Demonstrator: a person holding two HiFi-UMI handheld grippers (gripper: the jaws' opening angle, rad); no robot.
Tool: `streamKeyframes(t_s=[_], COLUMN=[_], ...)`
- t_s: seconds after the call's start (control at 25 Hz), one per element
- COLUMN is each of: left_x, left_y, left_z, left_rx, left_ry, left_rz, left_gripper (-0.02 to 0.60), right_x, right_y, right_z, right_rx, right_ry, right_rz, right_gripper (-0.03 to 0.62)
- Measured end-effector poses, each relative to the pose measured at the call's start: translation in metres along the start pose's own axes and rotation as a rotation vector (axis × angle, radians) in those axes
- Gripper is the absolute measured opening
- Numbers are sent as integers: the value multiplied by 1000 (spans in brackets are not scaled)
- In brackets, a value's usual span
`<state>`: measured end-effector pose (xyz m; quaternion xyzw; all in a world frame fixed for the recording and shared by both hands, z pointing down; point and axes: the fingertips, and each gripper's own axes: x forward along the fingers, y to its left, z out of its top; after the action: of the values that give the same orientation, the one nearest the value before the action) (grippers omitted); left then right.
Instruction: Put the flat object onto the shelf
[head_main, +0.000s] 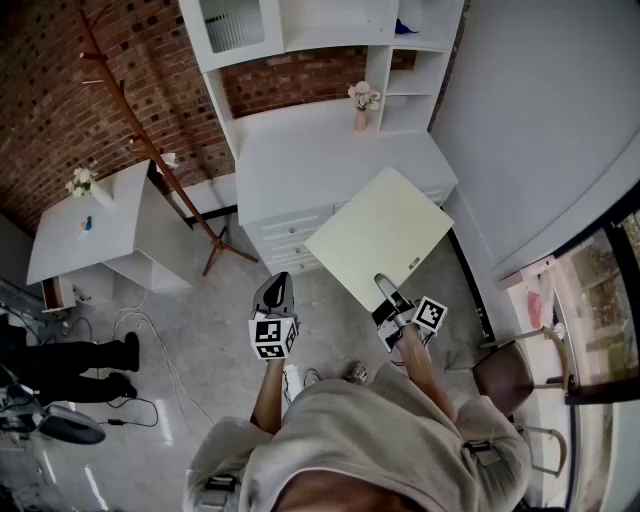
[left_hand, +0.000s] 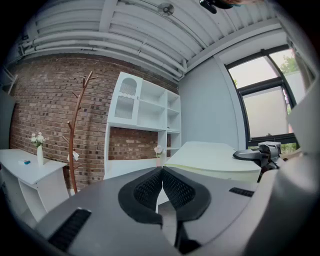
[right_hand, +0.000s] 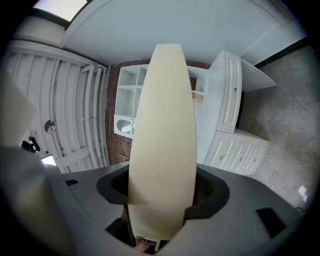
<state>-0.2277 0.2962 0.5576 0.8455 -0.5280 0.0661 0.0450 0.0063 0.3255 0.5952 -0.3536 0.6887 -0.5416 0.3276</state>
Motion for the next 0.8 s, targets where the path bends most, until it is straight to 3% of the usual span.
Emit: streamKeyframes(t_s=[0.8], left_x=[22], left_y=[-11], left_z=[3], left_rx=[-3], left_ry=[1], left_rz=[0], left_gripper=[15], right_x=[1], right_y=[5], right_z=[31], right_rx=[-26], right_ry=[6], right_rz=[31], right_gripper=[282])
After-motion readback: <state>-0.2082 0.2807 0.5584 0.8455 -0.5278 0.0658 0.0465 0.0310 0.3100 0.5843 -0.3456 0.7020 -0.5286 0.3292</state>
